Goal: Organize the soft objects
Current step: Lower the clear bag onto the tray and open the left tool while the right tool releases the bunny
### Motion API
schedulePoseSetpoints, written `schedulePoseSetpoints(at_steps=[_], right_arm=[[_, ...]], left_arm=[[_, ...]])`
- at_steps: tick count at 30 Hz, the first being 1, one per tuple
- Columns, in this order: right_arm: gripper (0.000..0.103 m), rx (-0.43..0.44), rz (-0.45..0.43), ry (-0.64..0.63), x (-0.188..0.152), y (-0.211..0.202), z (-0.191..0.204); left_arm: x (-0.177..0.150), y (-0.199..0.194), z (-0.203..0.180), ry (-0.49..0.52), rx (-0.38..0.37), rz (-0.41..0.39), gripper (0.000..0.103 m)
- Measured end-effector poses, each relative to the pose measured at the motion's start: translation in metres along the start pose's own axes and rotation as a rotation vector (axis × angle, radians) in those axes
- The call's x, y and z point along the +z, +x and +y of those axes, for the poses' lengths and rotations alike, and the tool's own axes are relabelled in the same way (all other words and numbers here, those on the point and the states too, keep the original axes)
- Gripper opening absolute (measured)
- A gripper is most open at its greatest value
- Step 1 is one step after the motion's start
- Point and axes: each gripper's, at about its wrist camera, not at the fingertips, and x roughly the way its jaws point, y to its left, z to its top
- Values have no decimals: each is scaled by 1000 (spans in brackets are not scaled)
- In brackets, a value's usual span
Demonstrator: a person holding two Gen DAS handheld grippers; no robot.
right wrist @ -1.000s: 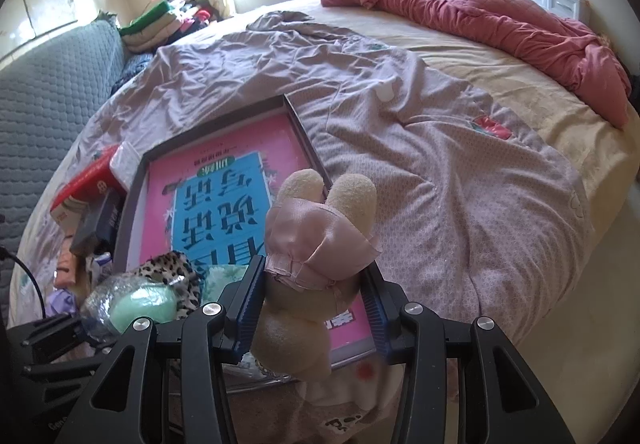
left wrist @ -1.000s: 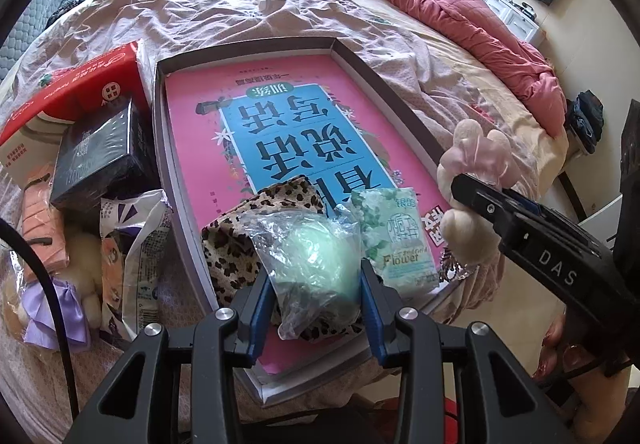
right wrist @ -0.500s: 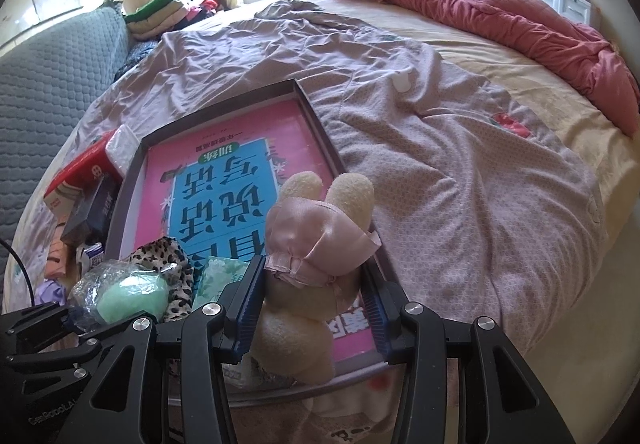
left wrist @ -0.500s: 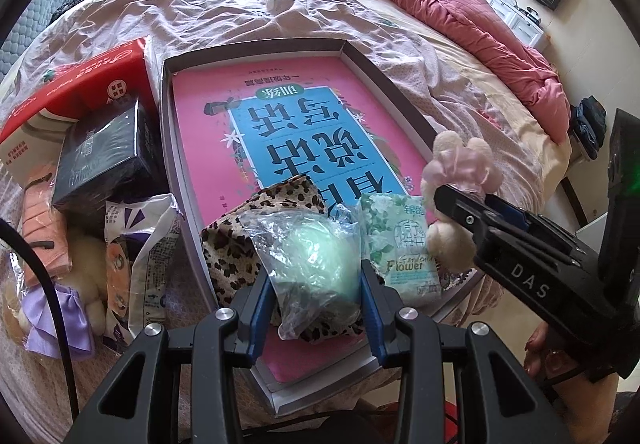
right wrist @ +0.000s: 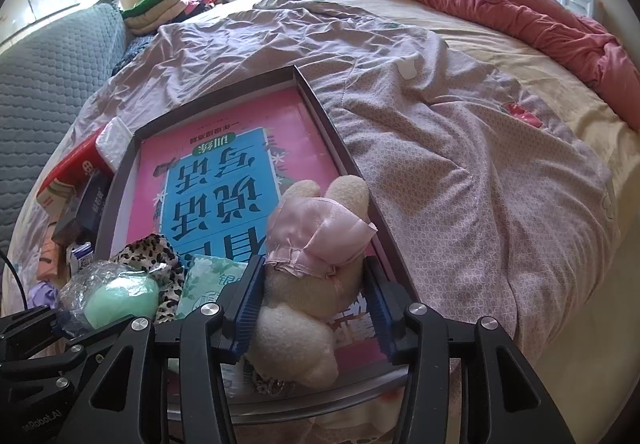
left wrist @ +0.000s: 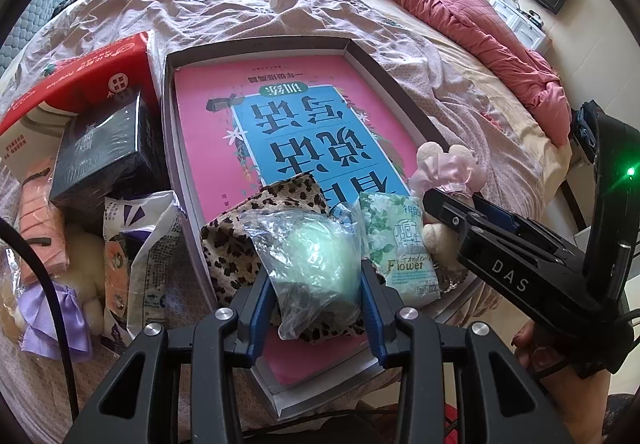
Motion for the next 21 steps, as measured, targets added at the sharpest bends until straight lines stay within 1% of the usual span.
schedulePoseSetpoints(at_steps=[7,13,15,21], right_arm=[[53,-3,-4,7,0,-1,-2],[58,-6,-19,8,1,-6,-2],[61,-5,-22,6,2,-8,-2],[63,-14,-24,-5,2,-9,1]], left_arm=[[2,4,2,-5,3,0,41],[4,10,5,-14,11,13,42],[3,11,5,-13,10,20,42],[4,9,6,-23,-3,21,42]])
